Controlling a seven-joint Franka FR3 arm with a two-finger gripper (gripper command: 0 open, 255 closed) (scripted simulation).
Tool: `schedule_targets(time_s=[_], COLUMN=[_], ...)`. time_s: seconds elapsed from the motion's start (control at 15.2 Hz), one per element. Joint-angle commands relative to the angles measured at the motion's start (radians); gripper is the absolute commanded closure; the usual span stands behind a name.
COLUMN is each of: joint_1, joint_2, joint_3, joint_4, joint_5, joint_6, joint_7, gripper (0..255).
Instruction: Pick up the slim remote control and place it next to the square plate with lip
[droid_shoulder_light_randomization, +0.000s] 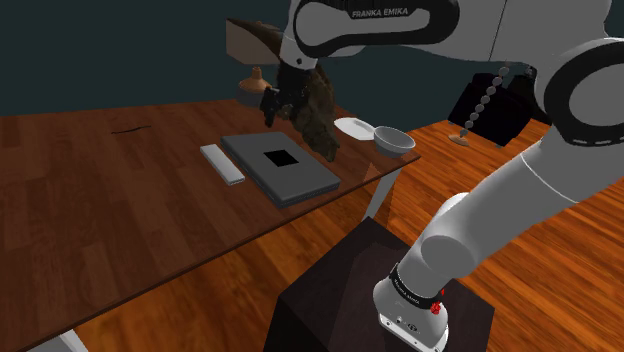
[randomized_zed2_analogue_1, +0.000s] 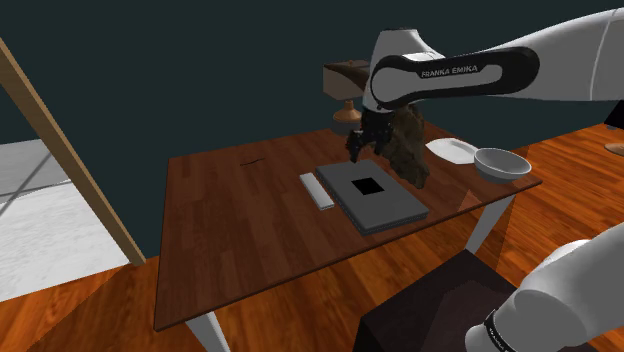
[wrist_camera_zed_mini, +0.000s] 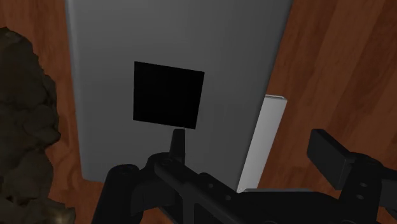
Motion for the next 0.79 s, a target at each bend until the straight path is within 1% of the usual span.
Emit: schedule_targets(time_s=[0.0,0.4,0.73], joint_1=[0.0,0.012,0.035], joint_2=[0.089,0.332,0.543], joint_3=[0.01,0.03,0.033], joint_4=[0.06,0.247,0.446], joint_5=[-0.015,-0.07,-0.12], joint_6=[0.022,0.054,0.045], joint_7=[0.01,0.038,0.059], gripper=[0,0,0])
